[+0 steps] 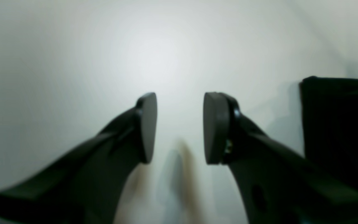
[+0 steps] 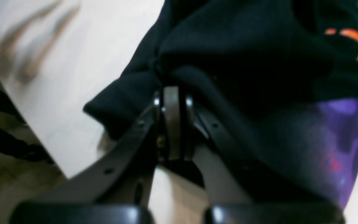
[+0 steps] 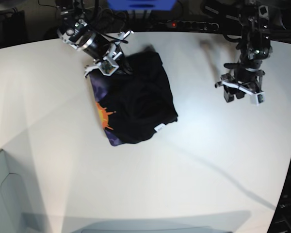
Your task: Fold the T-shirt properly
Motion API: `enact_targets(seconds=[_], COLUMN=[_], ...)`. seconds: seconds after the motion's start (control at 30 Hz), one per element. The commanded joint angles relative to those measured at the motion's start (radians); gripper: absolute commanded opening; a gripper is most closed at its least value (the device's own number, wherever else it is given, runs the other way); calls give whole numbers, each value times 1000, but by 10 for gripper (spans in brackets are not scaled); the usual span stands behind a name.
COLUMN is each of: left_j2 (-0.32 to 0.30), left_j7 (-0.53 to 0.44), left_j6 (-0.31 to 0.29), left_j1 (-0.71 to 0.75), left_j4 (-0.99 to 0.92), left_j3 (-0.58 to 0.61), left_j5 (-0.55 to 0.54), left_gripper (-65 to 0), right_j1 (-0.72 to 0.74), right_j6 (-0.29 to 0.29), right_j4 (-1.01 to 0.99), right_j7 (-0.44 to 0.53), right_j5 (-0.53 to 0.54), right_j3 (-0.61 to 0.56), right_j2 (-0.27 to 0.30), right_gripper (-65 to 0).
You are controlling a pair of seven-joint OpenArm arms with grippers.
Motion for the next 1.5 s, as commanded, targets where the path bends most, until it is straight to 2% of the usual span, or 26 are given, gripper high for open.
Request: enact_targets(seconds=[0.0,0.43,0.7,0.77,0.97,1.07,1.13,1.3,1.47], left_j2=[-12,-10,-10,-10,-7,-7,-10,-10,-6], left_j7=[-19,-19,-19,-19,-19,-19,-19,-19,-19], left_j6=[-8,-8,-8,-8,-8,-8,-8,-8,-8], left_j1=[-2,27,39,39,39,39,39,39,39], left_j4=[17,19,40,40,40,40,40,40,40], left_j3=[-7,-47,-47,-47,-47,-47,-47,-48,-48], left_j5=[-2,-9,-5,-8,-5,-6,-8,-8,-9], left_gripper=[-407,-407,-407,-407,-407,-407,-407,-407,-407], right_j1=[19,86,187,200,184,158,149,112,88], right_j6=[1,-1,1,1,1,1,1,1,1], right_j4=[14,-68,-194,-219,-164,-105,-61,42,136], right_j7=[28,22,22,22,23,29,29,31,31], right_j5=[19,14,14,14,14,14,16,19,19], right_j3=[-2,-159,-182,-182,-180,-180,-173,-170,-122], right_j2=[-1,1,4,6,16,19,21,61,67], right_gripper=[-650,-650,-650,-606,-398,-331,-310,-311,-311])
